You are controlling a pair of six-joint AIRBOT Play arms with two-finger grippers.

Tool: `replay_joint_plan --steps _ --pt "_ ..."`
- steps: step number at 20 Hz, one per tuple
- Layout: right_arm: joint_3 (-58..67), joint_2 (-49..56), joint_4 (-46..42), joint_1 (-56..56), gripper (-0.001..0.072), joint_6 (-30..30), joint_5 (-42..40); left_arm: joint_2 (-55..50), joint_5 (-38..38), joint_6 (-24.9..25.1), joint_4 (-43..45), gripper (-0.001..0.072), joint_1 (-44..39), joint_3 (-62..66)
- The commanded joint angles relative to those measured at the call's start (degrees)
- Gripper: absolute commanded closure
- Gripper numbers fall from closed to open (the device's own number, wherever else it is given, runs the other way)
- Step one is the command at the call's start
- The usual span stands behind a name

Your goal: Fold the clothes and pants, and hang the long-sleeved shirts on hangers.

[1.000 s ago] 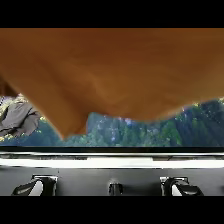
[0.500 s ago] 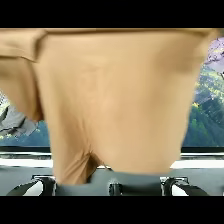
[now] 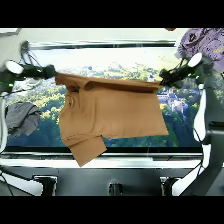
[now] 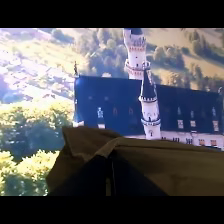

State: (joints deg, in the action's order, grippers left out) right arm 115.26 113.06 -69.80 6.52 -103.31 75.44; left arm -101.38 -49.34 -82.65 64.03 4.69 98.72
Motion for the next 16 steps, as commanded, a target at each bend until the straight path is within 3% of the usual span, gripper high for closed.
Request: replay_joint_plan --steps 1,2,3,4,5,6,9,11,13,16 --pt "0.1 8.0 4.7 -0.1 0.0685 -1.3 -3.8 -7.6 2.7 -3.7 -0.6 0.0689 -2.5 -0.1" --pt "0.1 8.3 4.9 -0.1 0.0685 -1.3 -4.7 -8.3 2.3 -5.4 -0.6 0.0682 -2.6 -0.1" --pt "0.1 8.3 4.9 -0.1 0.0672 -1.3 -5.1 -8.7 1.6 -7.4 -0.6 0.0573 -2.5 -0.1" --pt "0.1 8.2 5.1 0.0 0.0604 -1.3 -5.1 -8.7 0.7 -8.5 -0.6 0.0388 -2.4 -0.1" --pt "0.1 8.0 5.4 0.1 0.0512 -1.1 -4.3 -8.4 -0.6 -9.0 -0.6 0.0262 -2.1 0.0" --pt "0.1 7.4 5.8 0.2 0.0439 0.6 -2.7 -7.9 -2.4 -9.6 -0.7 0.0243 -1.4 0.4" --pt "0.1 3.0 5.9 2.5 0.0308 9.2 4.0 -4.5 -8.1 -16.0 -0.6 0.0244 1.8 0.8" --pt "0.1 -0.9 6.0 5.2 0.0305 17.0 9.5 -1.1 -13.8 -14.7 0.1 0.0244 4.5 0.7" --pt "-1.8 -5.0 11.8 9.7 0.0313 20.1 12.4 2.3 -20.4 -12.6 3.3 0.0244 6.5 0.7" --pt "-14.1 -13.9 15.7 17.1 0.0315 25.1 12.5 8.4 -28.1 -9.6 8.8 0.0244 8.6 -3.4"
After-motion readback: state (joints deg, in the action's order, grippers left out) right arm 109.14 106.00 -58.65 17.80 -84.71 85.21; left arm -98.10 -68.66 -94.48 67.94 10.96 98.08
